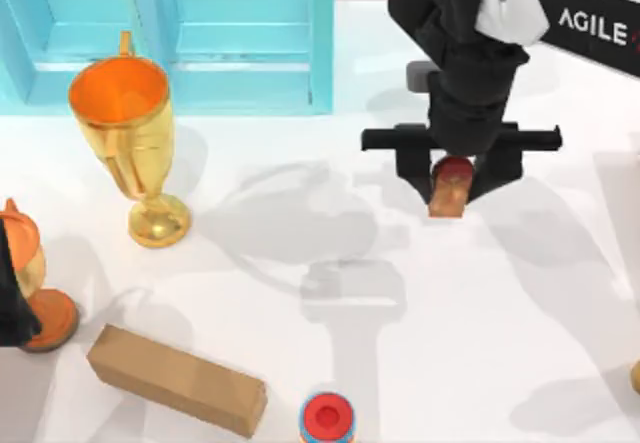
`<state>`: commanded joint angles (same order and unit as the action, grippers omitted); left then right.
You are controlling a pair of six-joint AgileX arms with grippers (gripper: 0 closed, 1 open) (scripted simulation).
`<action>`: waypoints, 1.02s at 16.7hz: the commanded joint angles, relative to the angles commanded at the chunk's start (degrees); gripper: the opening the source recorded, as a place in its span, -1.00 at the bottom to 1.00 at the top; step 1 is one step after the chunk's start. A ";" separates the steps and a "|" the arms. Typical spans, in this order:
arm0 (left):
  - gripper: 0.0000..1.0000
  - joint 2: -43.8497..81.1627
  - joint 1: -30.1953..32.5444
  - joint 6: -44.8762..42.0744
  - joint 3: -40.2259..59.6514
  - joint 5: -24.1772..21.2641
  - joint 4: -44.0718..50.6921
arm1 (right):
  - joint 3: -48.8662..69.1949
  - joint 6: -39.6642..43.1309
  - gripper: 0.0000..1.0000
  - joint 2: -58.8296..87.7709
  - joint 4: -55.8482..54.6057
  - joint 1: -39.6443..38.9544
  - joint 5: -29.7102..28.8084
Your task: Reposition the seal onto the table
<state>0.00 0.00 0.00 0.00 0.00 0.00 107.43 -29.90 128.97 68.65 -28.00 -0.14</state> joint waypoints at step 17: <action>1.00 0.00 0.00 0.00 0.00 0.00 0.00 | -6.20 -0.07 -0.25 2.43 -8.88 -0.30 -0.16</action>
<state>0.00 0.00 0.00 0.00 0.00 0.00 101.23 -29.96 131.40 59.77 -28.30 -0.30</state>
